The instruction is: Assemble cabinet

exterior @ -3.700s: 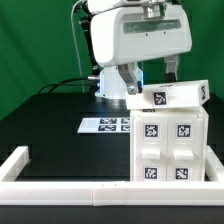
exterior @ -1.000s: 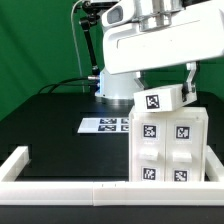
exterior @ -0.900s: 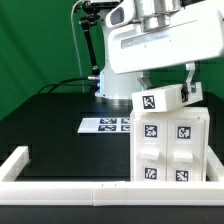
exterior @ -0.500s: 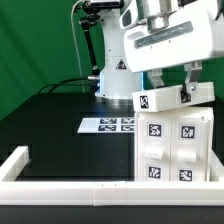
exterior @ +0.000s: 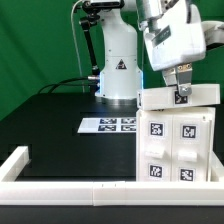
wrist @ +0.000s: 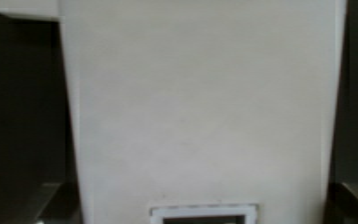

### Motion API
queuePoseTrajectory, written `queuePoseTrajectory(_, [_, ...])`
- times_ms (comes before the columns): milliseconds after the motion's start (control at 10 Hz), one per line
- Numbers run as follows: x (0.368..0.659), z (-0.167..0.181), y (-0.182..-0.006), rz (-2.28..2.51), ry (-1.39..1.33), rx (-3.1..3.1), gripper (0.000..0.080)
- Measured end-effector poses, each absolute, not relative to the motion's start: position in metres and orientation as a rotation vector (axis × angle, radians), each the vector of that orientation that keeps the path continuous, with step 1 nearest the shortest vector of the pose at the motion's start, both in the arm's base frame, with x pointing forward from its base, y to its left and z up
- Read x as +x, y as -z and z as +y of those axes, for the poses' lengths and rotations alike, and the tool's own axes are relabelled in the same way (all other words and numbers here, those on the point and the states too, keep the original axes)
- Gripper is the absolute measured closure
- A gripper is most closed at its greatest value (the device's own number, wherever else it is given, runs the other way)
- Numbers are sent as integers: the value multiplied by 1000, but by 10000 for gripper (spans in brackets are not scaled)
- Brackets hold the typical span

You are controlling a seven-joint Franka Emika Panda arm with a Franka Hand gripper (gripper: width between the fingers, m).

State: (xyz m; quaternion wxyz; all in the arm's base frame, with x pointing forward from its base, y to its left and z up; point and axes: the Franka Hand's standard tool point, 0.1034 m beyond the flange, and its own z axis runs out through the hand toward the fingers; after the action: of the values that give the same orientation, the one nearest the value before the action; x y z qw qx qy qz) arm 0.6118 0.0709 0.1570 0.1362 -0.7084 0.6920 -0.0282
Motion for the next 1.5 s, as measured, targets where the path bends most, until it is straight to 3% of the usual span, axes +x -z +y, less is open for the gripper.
queuePoseTrajectory(800, [613,71,-157,2414,-64,-1471,239])
queuePoseTrajectory(900, [613,71,-157,2433,-71,-1432,219])
queuePoseTrajectory(1000, [613,72,-157,2432,-72,-1434,88])
queuePoseTrajectory(1100, [613,72,-159,2403,-63,-1475,27])
queuePoseTrajectory(1500, [615,71,-176,2170,10,-1757,1])
